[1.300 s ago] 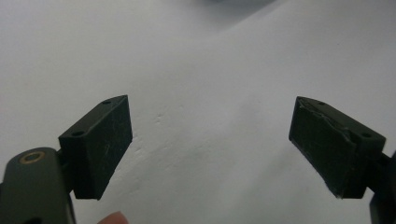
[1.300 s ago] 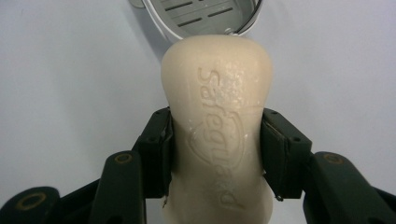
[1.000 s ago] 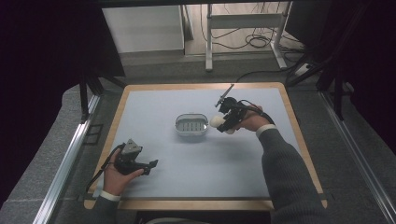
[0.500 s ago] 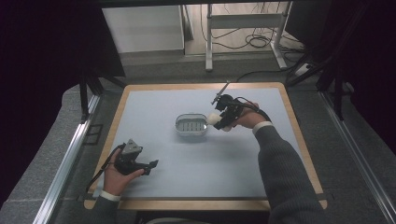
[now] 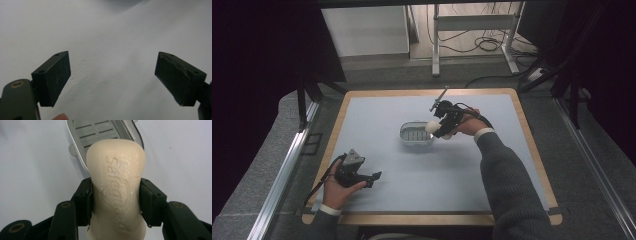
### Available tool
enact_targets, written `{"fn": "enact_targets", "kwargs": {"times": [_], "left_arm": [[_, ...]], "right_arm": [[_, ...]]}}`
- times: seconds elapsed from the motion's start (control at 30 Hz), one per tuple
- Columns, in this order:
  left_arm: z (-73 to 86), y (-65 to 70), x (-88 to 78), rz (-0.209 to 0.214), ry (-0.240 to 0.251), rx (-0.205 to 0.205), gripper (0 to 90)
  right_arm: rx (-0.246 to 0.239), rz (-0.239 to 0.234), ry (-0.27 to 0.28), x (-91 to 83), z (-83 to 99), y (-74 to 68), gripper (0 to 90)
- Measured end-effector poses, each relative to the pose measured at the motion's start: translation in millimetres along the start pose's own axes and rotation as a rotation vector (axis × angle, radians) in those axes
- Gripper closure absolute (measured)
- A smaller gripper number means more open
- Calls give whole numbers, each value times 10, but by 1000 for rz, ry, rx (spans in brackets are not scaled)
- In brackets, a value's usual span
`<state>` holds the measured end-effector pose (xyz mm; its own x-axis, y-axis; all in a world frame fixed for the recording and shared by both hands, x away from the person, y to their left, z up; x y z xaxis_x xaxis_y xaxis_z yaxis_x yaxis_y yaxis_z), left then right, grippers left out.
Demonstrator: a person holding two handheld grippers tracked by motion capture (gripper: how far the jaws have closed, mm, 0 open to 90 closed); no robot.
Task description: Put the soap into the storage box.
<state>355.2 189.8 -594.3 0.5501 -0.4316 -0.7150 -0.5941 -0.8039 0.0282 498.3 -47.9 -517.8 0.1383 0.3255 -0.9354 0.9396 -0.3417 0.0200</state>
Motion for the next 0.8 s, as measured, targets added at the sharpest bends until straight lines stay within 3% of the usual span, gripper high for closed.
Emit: {"fn": "enact_targets", "kwargs": {"times": [0.8], "left_arm": [[16, -7, 19, 5, -5, -4, 138]], "right_arm": [[-80, -10, 7, 290, -434, -70, 491]]}}
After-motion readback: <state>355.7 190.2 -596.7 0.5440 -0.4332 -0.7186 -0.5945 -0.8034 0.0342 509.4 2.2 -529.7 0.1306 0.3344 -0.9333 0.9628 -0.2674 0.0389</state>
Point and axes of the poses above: each handheld gripper's, and its own axes: x roughly forward along the jaws, z roughly out of its underside, y roughly to its right, the point moved 10 cm from there along x, roughly forward along the jaws, and after that the axes turned 3 degrees about -y, right-handed, at the moved point
